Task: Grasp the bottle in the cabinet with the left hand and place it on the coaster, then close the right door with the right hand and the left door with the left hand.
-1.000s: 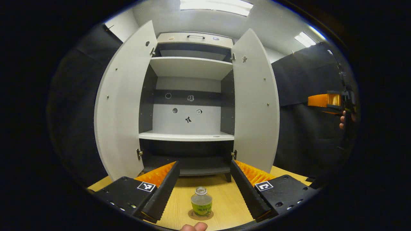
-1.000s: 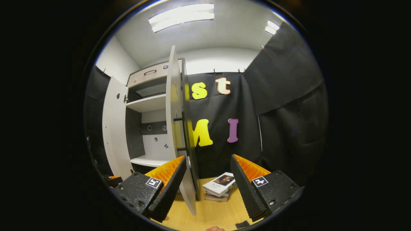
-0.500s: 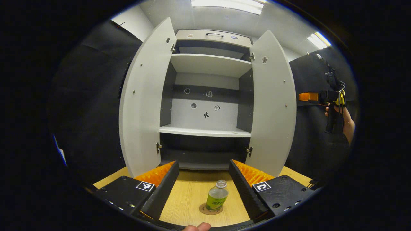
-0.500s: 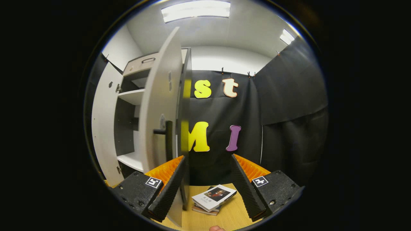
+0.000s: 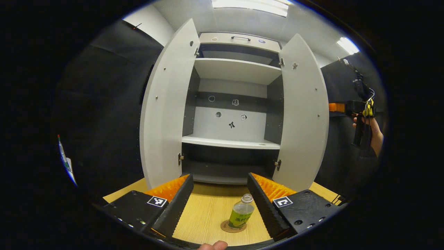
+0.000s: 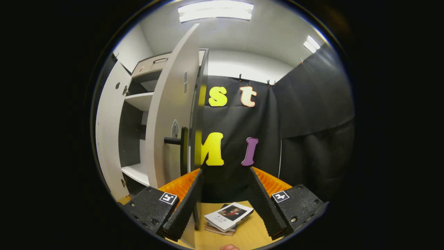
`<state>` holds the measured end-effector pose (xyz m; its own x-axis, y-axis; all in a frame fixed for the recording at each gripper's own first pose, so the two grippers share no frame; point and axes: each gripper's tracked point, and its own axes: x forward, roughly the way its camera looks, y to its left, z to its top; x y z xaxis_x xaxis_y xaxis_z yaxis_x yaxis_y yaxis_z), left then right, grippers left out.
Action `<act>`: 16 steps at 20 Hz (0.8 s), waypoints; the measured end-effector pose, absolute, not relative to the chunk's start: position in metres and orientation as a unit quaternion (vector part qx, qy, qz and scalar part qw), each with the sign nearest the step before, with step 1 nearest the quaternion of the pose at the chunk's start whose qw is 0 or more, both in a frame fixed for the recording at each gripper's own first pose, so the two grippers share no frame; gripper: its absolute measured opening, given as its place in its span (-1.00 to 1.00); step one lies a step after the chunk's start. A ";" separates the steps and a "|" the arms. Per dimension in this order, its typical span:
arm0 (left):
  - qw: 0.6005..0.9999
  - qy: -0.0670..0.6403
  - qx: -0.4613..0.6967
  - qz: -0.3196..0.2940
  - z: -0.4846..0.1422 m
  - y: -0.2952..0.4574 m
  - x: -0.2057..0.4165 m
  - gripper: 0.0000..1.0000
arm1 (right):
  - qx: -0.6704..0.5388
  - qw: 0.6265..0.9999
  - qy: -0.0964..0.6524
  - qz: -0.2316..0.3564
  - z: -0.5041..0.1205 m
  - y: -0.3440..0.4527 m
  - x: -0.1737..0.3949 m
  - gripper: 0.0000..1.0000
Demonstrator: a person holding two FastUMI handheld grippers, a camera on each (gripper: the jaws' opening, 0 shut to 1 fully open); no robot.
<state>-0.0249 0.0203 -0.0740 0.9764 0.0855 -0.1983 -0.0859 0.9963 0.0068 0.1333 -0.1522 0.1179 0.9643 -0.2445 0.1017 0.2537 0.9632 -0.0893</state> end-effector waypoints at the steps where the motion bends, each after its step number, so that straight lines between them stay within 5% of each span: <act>1: 0.994 0.097 -0.002 0.044 -0.074 0.022 -0.024 0.90 | -0.056 0.989 -0.044 -0.133 0.118 -0.150 0.132 0.63; 4: 0.994 0.097 -0.006 0.055 -0.074 0.029 -0.027 0.89 | -0.057 0.989 -0.046 -0.128 0.120 -0.128 0.128 0.63; 9: 0.992 0.096 -0.010 0.077 -0.070 0.042 -0.036 0.90 | -0.059 0.998 -0.019 0.004 0.111 -0.045 0.140 0.63; 16: 0.991 0.089 -0.010 0.098 -0.059 0.058 -0.050 0.89 | -0.084 0.994 -0.024 0.069 0.111 0.018 0.167 0.63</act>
